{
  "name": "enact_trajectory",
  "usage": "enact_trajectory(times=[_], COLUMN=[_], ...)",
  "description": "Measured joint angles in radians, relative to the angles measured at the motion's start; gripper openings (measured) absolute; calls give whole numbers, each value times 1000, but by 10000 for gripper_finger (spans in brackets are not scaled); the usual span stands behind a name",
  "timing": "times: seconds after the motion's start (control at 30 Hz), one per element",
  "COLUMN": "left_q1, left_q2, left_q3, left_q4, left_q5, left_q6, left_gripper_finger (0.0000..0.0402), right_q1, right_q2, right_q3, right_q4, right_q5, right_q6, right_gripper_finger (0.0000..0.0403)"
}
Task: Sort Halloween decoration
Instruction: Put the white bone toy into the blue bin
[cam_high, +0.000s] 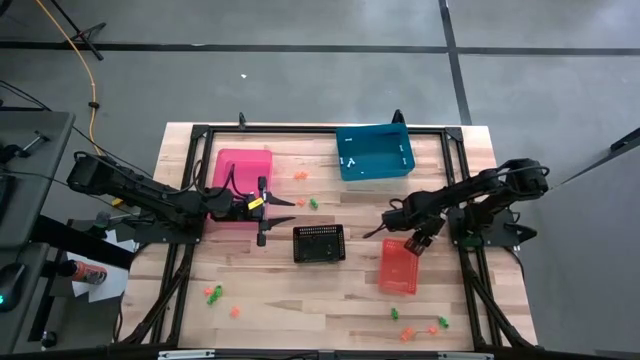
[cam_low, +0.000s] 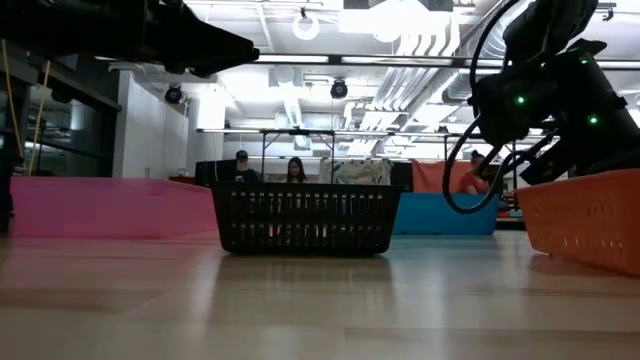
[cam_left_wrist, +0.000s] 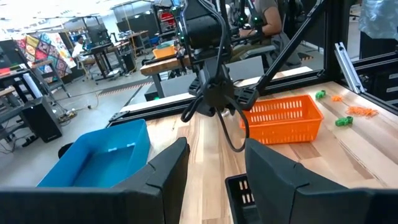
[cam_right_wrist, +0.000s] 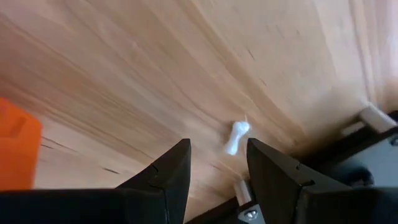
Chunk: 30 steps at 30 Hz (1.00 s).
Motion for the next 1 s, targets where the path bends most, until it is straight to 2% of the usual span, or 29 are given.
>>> enact_trajectory(times=[0.13, 0.27, 0.6, 0.83, 1.0], left_q1=[0, 0, 0, 0, 0], left_q2=[0, 0, 0, 0, 0], left_q3=[0, 0, 0, 0, 0], left_q4=[0, 0, 8, 7, 2], left_q5=[0, 0, 0, 0, 0], left_q6=[0, 0, 26, 1, 0], left_gripper_finger=[144, 144, 144, 144, 144], right_q1=[0, -1, 1, 0, 0], right_q2=[0, -5, 0, 0, 0], right_q3=[-63, -103, -58, -57, -57], right_q4=[41, 58, 57, 62, 67], right_q5=[-60, -63, 6, 10, 5], right_q6=[25, 62, -15, -94, -106], right_gripper_finger=[151, 151, 151, 151, 126])
